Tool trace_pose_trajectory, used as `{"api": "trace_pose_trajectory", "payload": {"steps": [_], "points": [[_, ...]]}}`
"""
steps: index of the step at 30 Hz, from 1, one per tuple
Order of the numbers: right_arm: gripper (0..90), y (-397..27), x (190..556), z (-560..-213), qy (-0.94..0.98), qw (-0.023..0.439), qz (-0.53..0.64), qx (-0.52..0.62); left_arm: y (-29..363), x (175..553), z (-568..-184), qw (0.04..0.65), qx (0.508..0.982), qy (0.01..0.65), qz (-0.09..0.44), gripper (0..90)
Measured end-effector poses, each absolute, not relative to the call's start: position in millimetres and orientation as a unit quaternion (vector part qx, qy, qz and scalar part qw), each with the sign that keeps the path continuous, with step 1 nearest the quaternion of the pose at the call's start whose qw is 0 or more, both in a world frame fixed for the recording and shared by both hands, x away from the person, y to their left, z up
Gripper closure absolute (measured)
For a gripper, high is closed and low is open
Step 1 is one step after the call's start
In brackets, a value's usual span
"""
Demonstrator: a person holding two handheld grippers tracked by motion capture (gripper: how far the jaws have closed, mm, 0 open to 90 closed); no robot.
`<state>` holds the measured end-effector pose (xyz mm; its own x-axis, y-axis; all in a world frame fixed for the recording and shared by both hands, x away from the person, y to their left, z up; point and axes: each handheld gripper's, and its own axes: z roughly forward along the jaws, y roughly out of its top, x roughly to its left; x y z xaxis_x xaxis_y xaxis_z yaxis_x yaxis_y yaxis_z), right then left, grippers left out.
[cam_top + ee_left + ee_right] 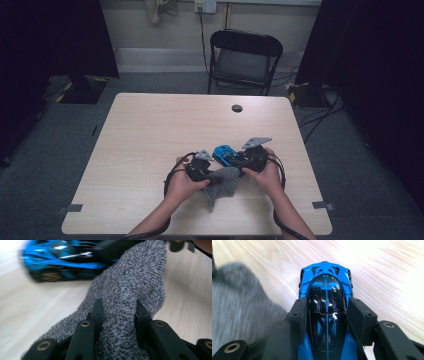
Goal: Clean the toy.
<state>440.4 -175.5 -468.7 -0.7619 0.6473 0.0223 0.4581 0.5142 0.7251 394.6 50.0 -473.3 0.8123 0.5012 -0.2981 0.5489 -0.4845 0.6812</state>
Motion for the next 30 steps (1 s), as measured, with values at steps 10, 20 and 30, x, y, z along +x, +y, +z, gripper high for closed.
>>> {"api": "trace_pose_trajectory", "payload": {"steps": [10,20,30], "points": [[51.4,-175,441,-468,0.862,0.126,0.372,0.32,19,394,-485,0.4,0.87,0.287,-0.036,67.8],[51.4,-175,441,-469,0.861,0.127,0.374,0.32,31,409,-484,0.397,0.862,0.313,-0.028,67.7],[51.4,-176,440,-469,0.86,0.127,0.376,0.32,50,421,-483,0.396,0.852,0.342,-0.012,67.6]]}}
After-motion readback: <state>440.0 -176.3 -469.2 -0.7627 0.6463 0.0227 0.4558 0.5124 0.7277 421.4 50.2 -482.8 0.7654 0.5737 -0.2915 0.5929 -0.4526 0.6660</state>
